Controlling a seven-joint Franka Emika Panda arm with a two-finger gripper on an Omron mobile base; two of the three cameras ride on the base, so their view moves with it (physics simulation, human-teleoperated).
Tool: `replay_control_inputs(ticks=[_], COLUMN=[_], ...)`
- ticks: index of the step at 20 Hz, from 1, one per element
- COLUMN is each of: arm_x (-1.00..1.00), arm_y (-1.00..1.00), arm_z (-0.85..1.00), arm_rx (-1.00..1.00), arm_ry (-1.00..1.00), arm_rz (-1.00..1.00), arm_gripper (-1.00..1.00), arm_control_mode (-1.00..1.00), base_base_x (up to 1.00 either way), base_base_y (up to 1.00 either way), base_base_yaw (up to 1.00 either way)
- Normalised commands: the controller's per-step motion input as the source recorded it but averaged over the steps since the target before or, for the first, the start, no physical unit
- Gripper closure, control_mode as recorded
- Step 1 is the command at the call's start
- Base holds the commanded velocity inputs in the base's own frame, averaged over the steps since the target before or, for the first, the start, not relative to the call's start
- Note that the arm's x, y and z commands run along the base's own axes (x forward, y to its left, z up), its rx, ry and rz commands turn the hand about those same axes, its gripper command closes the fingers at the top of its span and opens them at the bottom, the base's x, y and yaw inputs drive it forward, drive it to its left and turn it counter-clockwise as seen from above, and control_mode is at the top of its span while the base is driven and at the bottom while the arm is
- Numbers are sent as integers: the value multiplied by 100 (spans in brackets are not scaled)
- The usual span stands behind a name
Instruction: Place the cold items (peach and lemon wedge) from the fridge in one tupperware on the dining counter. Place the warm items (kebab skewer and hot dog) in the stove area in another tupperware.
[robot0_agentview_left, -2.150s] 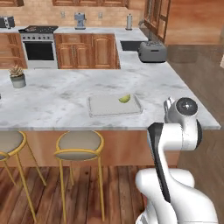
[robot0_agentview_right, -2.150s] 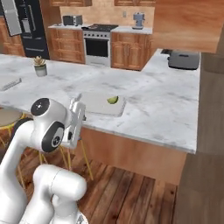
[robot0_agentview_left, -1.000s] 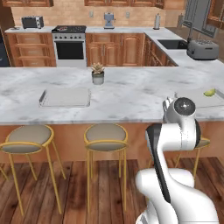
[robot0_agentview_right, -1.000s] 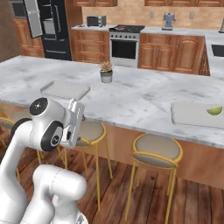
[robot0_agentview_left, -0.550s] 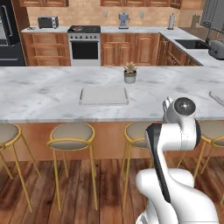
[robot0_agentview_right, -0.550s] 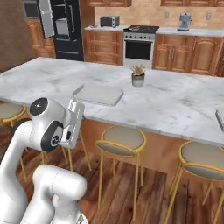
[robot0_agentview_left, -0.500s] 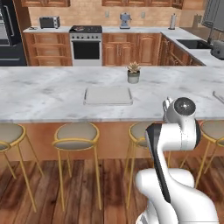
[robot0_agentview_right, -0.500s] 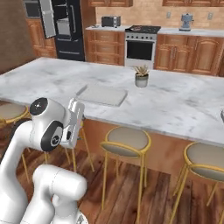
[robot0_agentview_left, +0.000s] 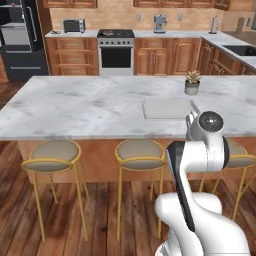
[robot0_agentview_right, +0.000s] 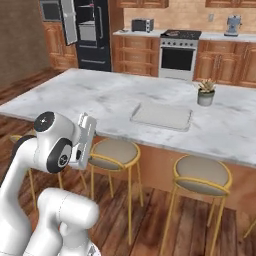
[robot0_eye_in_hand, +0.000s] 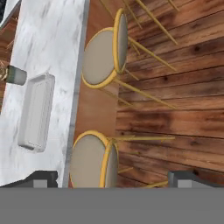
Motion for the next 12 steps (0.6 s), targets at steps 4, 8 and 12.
replay_control_inputs(ticks=[4,8,12], arm_x=[0,0,0], arm_y=[0,0,0], arm_z=[0,0,0], arm_rx=[0,0,0], arm_ry=[0,0,0], arm_rz=[0,0,0], arm_gripper=[-100,-100,-100], arm_control_mode=[100,100,100], base_base_x=[0,0,0], base_base_y=[100,100,100], base_base_yaw=[0,0,-3])
